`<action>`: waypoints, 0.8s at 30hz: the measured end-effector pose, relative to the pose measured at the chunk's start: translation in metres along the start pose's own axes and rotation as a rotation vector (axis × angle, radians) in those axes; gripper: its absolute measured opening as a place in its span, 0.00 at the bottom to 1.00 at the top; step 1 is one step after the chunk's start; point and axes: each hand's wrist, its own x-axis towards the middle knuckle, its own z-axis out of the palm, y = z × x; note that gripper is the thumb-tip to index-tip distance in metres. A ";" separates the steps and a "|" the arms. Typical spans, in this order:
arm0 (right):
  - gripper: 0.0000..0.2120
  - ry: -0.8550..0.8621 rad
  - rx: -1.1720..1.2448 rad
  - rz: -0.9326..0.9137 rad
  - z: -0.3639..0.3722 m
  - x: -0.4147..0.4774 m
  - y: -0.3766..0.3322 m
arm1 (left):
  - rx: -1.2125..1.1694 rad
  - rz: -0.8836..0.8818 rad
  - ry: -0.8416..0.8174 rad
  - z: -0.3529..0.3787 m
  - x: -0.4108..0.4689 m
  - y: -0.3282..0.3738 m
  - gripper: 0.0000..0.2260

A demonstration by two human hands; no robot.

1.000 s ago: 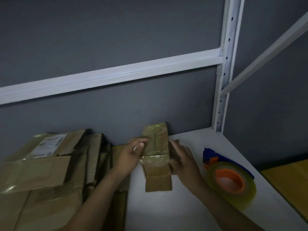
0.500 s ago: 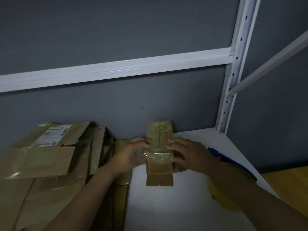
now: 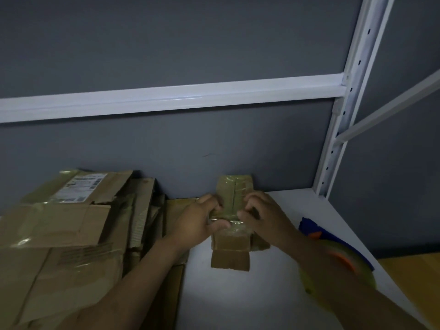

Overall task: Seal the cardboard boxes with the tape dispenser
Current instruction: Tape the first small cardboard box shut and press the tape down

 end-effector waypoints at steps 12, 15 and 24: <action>0.18 -0.092 -0.011 -0.163 0.008 -0.017 0.026 | -0.190 -0.087 -0.196 -0.009 -0.004 -0.016 0.25; 0.20 -0.058 -0.084 -0.152 0.004 -0.016 0.016 | -0.199 -0.079 -0.155 -0.002 -0.010 -0.012 0.28; 0.30 -0.061 -0.022 -0.145 0.002 -0.020 0.014 | -0.085 -0.088 -0.169 -0.011 -0.006 -0.008 0.22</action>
